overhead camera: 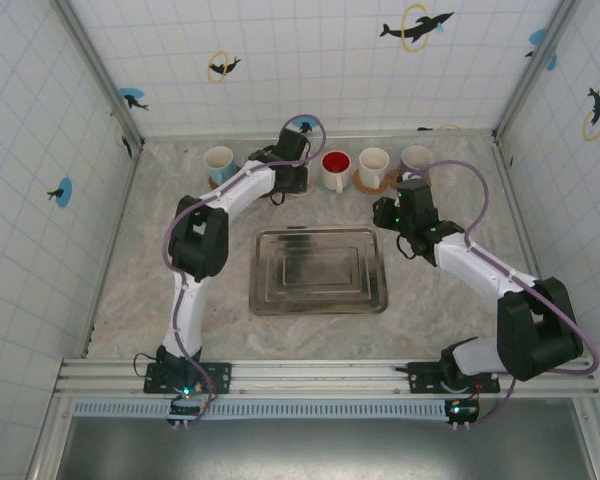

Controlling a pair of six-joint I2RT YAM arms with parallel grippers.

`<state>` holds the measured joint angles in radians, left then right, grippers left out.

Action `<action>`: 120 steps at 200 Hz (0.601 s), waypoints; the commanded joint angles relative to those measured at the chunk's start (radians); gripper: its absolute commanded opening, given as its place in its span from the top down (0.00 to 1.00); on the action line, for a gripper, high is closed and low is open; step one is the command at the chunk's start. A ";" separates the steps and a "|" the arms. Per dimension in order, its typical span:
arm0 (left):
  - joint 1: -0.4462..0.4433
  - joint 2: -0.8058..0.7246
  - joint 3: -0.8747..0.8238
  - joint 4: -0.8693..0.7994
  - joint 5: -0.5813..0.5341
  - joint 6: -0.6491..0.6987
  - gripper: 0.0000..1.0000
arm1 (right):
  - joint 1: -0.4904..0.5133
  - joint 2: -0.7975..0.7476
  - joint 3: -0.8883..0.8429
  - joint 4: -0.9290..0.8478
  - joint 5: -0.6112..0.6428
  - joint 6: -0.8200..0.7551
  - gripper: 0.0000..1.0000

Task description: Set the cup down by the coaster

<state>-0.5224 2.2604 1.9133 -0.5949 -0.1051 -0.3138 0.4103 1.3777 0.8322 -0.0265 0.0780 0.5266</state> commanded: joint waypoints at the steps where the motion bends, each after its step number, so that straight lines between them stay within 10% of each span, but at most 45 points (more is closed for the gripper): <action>1: 0.009 -0.003 0.056 0.047 0.005 0.014 1.00 | -0.009 0.016 0.026 0.027 -0.004 -0.004 0.51; 120: 0.013 0.017 0.066 0.052 0.010 0.018 1.00 | -0.010 0.023 0.031 0.027 -0.012 -0.003 0.51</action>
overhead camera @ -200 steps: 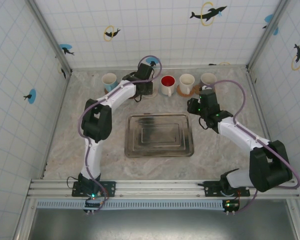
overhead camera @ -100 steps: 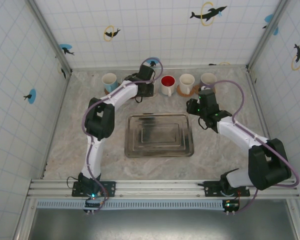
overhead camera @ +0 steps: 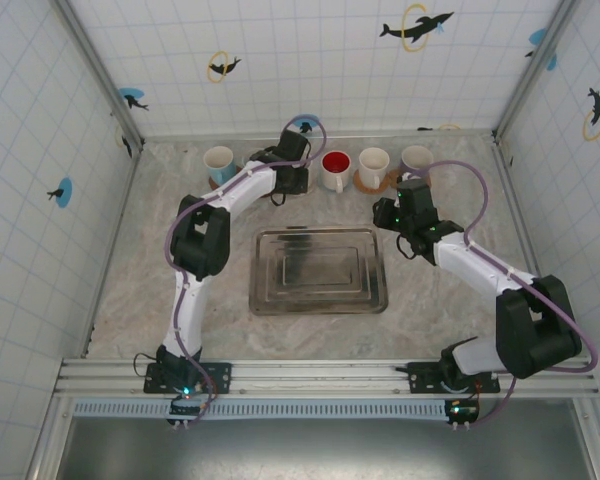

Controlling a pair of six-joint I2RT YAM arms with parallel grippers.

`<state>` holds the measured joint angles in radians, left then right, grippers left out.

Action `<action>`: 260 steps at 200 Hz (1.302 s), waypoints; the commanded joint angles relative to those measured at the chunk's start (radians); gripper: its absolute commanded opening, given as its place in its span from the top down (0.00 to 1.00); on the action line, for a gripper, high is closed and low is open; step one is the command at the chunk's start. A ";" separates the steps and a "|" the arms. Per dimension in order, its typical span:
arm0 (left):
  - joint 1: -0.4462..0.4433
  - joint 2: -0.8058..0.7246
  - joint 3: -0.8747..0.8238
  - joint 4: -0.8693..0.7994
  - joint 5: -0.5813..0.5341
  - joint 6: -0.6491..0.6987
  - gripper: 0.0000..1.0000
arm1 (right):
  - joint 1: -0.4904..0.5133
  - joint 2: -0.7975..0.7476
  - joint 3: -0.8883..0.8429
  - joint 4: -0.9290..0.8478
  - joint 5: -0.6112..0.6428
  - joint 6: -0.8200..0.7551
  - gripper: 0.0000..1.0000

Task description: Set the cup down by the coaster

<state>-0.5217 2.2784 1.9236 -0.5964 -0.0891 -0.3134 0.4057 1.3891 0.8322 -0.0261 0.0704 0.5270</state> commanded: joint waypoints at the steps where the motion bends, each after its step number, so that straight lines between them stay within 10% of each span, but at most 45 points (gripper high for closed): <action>1: 0.012 -0.002 0.055 0.053 -0.006 0.017 1.00 | -0.005 0.011 0.031 0.026 -0.004 -0.003 0.51; 75: 0.012 0.000 0.055 0.046 0.004 0.027 1.00 | -0.004 0.007 0.030 0.026 -0.003 -0.001 0.51; 170: 0.012 -0.038 0.023 0.049 0.029 0.039 0.63 | -0.004 0.001 0.031 0.022 -0.003 0.003 0.51; 260: 0.012 -0.318 -0.288 0.222 0.088 0.019 0.52 | -0.002 -0.063 0.029 -0.035 0.011 0.008 0.48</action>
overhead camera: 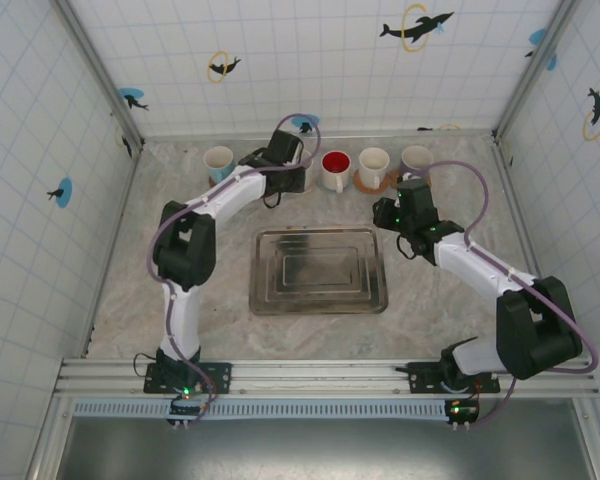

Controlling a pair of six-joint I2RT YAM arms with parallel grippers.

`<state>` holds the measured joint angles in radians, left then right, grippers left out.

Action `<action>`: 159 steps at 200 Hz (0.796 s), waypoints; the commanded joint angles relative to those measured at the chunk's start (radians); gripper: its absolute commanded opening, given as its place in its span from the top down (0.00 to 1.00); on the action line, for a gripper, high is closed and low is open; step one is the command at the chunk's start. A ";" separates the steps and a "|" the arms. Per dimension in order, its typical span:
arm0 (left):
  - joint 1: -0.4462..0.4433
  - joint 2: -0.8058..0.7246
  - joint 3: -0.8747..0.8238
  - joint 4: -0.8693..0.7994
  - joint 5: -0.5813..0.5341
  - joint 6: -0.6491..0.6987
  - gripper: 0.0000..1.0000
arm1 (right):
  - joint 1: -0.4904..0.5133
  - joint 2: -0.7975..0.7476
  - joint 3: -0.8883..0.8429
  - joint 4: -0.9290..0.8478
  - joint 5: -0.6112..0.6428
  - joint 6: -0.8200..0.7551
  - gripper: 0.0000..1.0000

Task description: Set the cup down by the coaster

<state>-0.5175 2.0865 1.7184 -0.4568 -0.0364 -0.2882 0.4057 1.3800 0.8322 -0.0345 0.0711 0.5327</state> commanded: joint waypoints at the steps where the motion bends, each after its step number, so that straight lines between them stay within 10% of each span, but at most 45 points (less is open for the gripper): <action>1: 0.008 -0.128 -0.088 0.085 0.037 -0.006 0.52 | -0.001 -0.055 0.029 -0.027 0.011 0.003 0.48; 159: 0.009 -0.916 -0.874 0.478 -0.251 0.186 0.34 | 0.004 -0.311 -0.006 -0.191 0.172 -0.031 0.41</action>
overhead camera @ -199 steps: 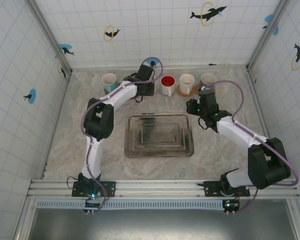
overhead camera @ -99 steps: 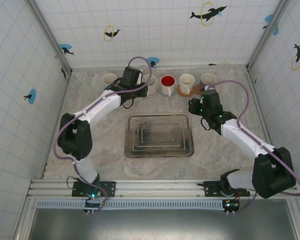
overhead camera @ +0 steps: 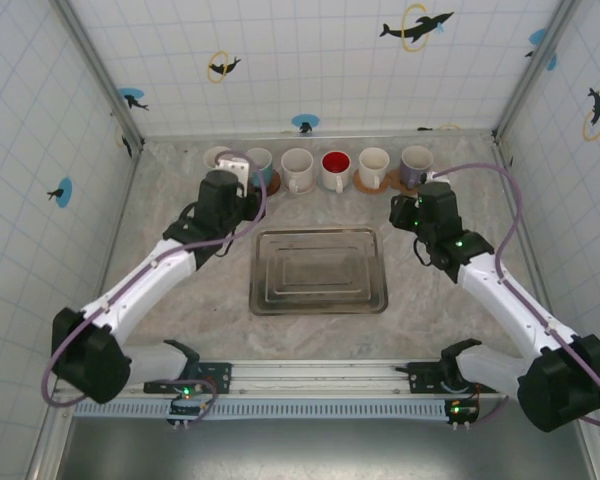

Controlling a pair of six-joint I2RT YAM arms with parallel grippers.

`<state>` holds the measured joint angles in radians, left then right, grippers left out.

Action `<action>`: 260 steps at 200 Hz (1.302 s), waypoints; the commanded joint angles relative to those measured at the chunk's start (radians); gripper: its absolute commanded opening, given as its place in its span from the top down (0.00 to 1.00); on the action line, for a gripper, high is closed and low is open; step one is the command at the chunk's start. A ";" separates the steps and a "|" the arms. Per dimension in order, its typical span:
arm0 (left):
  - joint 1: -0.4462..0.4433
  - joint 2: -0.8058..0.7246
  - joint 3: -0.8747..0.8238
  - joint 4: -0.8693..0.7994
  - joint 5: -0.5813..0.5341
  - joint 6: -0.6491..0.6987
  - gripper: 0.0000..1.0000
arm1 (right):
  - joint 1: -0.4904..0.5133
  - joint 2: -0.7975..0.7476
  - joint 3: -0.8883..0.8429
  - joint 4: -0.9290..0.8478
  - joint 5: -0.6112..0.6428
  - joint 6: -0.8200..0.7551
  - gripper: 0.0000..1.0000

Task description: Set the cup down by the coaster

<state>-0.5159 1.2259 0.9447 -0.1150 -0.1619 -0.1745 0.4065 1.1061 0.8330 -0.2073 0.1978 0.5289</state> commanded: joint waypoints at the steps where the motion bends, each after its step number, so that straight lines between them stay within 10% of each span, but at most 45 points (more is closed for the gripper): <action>1: 0.008 -0.058 -0.104 0.140 -0.130 0.073 0.33 | 0.003 -0.038 -0.007 -0.018 0.046 -0.028 0.41; 33: 0.059 -0.098 -0.233 0.257 -0.204 0.095 0.23 | 0.002 -0.082 -0.030 -0.004 0.086 -0.079 0.36; 87: 0.343 -0.080 -0.357 0.376 -0.076 0.059 0.03 | -0.031 -0.149 -0.086 0.095 0.154 -0.156 0.00; 260: 0.483 0.022 -0.739 1.113 0.019 0.125 0.03 | -0.293 -0.149 -0.476 0.505 0.235 -0.348 0.00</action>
<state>-0.0444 1.2255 0.2455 0.8234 -0.1246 -0.0738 0.1501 0.9981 0.3996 0.1665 0.4137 0.2142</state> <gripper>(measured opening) 0.972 0.999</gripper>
